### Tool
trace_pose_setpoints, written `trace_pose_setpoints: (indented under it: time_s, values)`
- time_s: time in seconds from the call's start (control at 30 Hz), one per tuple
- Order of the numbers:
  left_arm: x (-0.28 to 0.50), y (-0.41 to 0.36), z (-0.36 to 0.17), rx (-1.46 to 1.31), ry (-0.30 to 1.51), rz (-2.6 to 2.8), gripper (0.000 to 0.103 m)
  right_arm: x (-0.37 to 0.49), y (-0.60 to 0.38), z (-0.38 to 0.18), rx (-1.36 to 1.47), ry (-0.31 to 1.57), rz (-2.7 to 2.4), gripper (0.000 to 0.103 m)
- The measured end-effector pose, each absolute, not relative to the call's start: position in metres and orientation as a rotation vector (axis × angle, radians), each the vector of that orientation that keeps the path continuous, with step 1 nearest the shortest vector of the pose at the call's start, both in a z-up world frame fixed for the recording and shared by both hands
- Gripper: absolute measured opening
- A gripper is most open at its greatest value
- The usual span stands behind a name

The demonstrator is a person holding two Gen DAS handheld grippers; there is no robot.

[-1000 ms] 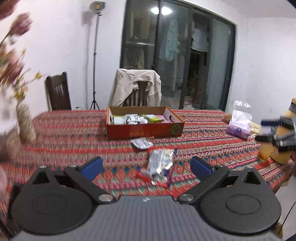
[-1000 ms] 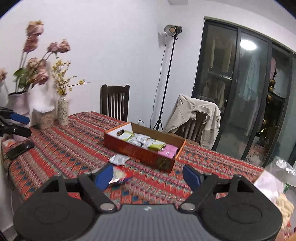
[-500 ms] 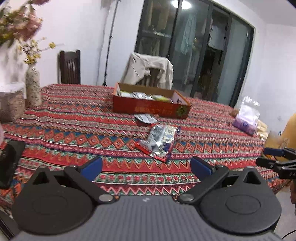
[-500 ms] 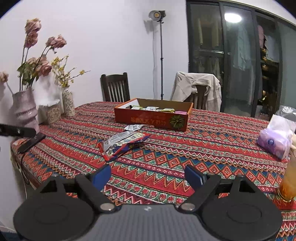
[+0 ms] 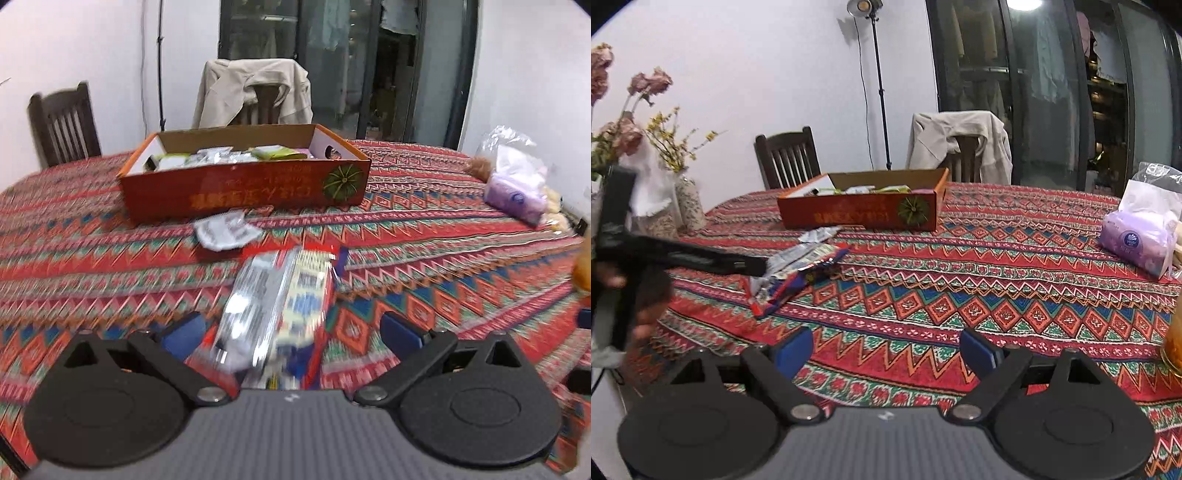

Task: Organize snacks
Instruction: 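Grasp the red-and-silver wrapper with the left gripper while the right grasps a white packet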

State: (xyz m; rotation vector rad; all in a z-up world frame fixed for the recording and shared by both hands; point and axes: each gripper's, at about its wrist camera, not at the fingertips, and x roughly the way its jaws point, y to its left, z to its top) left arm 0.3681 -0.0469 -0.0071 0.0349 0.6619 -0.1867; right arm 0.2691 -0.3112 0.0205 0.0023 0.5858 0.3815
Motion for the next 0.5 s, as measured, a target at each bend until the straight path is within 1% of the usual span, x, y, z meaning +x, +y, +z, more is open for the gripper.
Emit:
trace_pose_setpoints:
  time_s: [0.1, 0.17, 0.23, 0.27, 0.3, 0.5]
  values:
    - [0.388, -0.050, -0.022, 0.066, 0.654, -0.135, 0.103, 0.285, -0.307, 0.016, -0.005, 0.609, 0.369, 0.086]
    - [0.397, -0.041, -0.031, 0.008, 0.667, -0.141, 0.101, 0.298, -0.303, 0.012, -0.007, 0.633, 0.362, 0.086]
    - [0.402, -0.028, -0.038, -0.058, 0.697, -0.188, 0.065, 0.310, -0.298, 0.010, -0.010, 0.643, 0.357, 0.086]
    - [0.401, -0.023, -0.037, -0.079, 0.696, -0.201, 0.064, 0.318, -0.294, 0.010, -0.009, 0.641, 0.358, 0.085]
    - [0.396, -0.016, -0.034, -0.091, 0.685, -0.207, 0.059, 0.327, -0.289, 0.011, -0.003, 0.634, 0.362, 0.085]
    - [0.348, 0.051, -0.020, -0.235, 0.603, -0.144, 0.058, 0.395, -0.229, 0.022, -0.025, 0.572, 0.431, 0.084]
